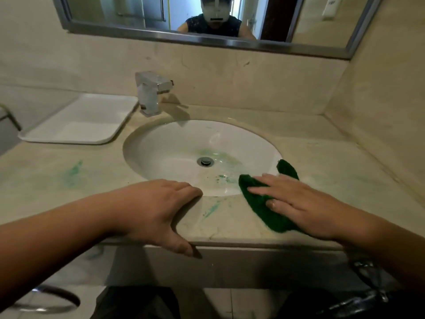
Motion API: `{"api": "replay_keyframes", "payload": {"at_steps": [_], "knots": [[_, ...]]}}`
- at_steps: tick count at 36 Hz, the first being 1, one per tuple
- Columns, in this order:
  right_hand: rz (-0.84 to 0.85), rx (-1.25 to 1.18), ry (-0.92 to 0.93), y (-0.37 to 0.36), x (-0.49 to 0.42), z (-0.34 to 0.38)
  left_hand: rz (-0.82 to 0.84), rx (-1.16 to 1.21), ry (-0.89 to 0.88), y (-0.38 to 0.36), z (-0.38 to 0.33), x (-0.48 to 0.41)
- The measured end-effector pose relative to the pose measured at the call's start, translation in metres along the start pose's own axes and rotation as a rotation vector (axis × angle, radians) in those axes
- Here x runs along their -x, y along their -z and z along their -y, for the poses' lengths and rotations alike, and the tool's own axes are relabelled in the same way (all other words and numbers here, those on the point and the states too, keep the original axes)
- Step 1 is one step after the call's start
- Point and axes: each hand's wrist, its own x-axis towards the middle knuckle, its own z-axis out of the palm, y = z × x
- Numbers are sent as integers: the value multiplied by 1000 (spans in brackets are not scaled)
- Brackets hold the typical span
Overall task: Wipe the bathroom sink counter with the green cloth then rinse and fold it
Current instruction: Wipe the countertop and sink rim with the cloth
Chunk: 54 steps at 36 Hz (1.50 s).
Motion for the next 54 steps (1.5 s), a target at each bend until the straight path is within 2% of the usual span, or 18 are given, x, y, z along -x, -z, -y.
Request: {"api": "replay_keyframes", "payload": {"at_steps": [7, 11, 13, 15, 18, 21, 23, 26, 29, 31, 33, 37, 39, 42, 44, 49, 52, 54], "knots": [[-316, -47, -364, 16, -68, -42, -55, -27, 3, -3, 0, -1], [-524, -83, -161, 34, -48, 3, -64, -3, 21, -3, 1, 0], [-440, -60, 27, 34, -27, 40, -66, 21, 27, -4, 1, 1], [-238, 2, 136, 17, -8, 75, -78, 47, 26, -5, 2, 1], [-168, 306, 399, -24, -3, 101, -80, 76, 37, -8, 3, -1], [-107, 130, 339, -38, -25, 100, -63, 113, 54, -10, 3, 0], [-73, 25, 189, -26, -55, 85, -62, 126, 81, -10, 3, 2], [-38, 88, -192, -1, -96, 43, -58, 139, 92, -9, 3, 5], [-175, 177, -339, 17, -105, 14, -52, 144, 79, -7, 2, 6], [-301, 116, -310, 25, -93, 22, -41, 139, 79, -7, 2, 6], [-315, 42, -142, 23, -72, 49, -29, 144, 79, -6, 3, 5], [122, 16, 179, -6, -50, 108, 16, 149, 95, -4, 3, 3], [88, 56, 124, -7, -68, 86, 44, 160, 115, 0, 2, 3], [-24, 235, -182, 10, -100, 30, 30, 231, 143, 9, 4, 2], [-85, 159, -270, 24, -107, 9, -9, 247, 161, 17, 6, -4], [-209, -98, -198, 72, -108, 34, -166, 319, 198, 37, 6, -31], [-228, -229, -153, 89, -109, 48, -213, 504, 206, 42, 8, -53], [-221, -485, -143, 94, -111, 53, -215, 669, 208, 43, 8, -64]]}}
